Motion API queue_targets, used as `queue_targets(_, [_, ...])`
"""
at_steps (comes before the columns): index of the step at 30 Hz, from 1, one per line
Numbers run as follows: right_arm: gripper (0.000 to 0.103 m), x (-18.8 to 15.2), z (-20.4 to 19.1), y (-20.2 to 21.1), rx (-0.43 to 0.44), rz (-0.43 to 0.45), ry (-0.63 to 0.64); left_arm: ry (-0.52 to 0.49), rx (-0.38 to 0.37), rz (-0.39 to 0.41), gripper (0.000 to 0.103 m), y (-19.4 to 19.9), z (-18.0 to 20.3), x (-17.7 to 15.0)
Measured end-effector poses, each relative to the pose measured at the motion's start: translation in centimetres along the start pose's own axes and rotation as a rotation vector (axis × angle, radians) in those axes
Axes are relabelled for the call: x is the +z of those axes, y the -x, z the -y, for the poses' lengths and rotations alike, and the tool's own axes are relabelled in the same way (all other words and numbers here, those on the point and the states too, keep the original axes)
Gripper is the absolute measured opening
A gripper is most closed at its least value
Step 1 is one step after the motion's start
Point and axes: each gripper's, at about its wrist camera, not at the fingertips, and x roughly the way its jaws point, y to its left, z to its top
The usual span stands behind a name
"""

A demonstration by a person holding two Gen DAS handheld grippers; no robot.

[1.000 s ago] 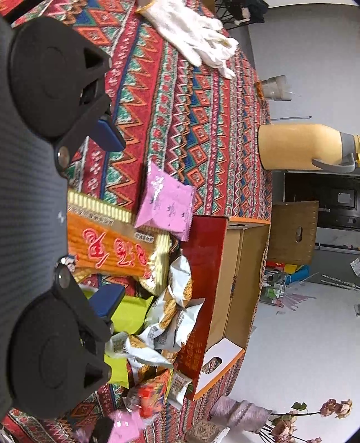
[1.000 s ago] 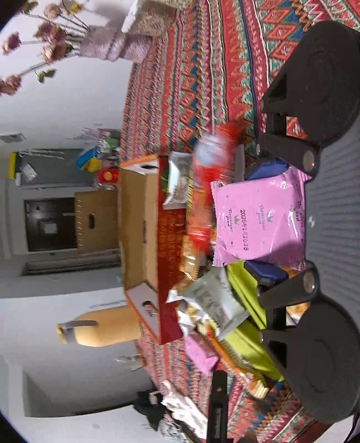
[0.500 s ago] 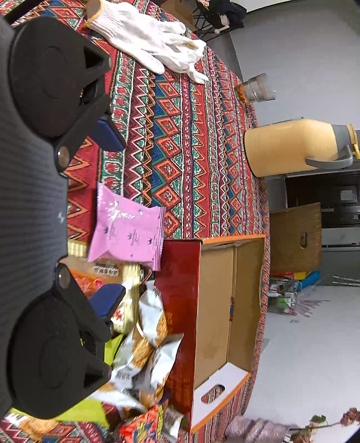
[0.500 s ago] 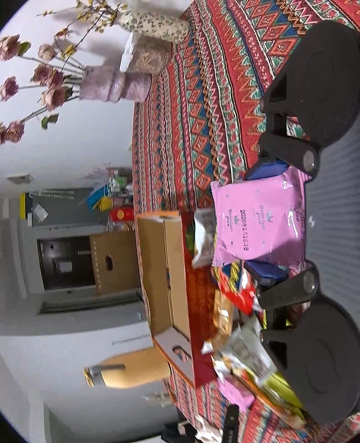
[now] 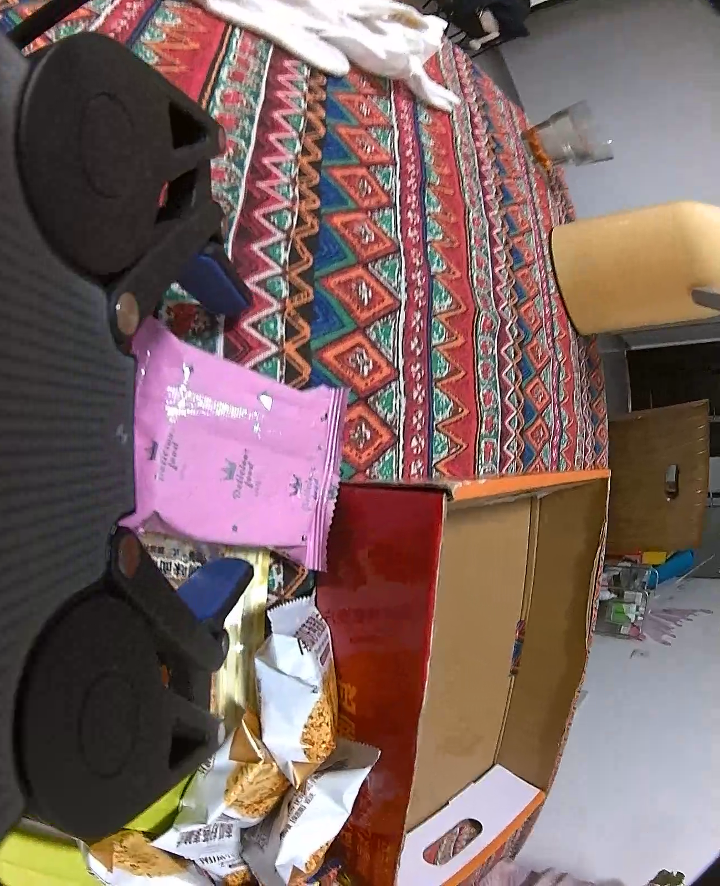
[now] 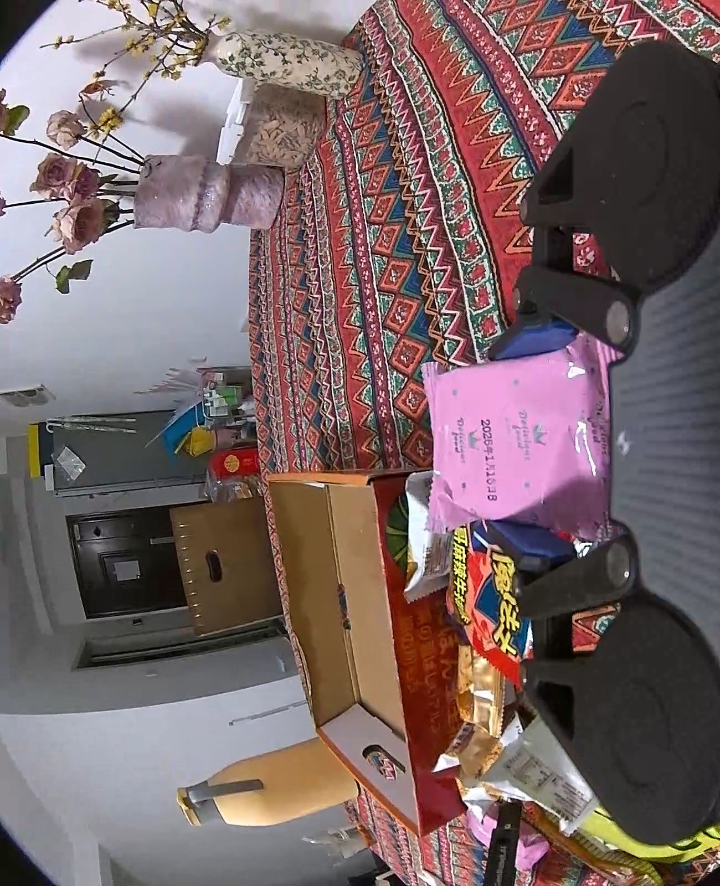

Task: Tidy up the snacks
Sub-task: 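Lower the left tool onto a second pink pack and close it, then carry both pink packs into the box and open both tools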

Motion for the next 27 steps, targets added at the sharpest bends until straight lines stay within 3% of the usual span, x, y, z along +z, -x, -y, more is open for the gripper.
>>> queue_targets(2, [0.06,0.0,0.0,-0.1,0.002,-0.001,-0.001,-0.001,-0.007,0.012,0.086,0.0,0.0,0.0])
queue_targets(6, [0.06,0.1,0.1,-0.4,0.003,-0.005,-0.004,0.006,-0.019,0.028,0.062,0.3,-0.1,-0.1])
queue_targets(15, [0.06,0.5,0.1,0.0,0.01,0.014,0.002,0.041,-0.02,0.046,0.062,2.0,-1.2,-0.2])
queue_targets(27, [0.06,3.7,-1.2,0.5,0.053,0.13,0.042,0.027,-0.051,0.23,0.062,8.5,0.3,2.3])
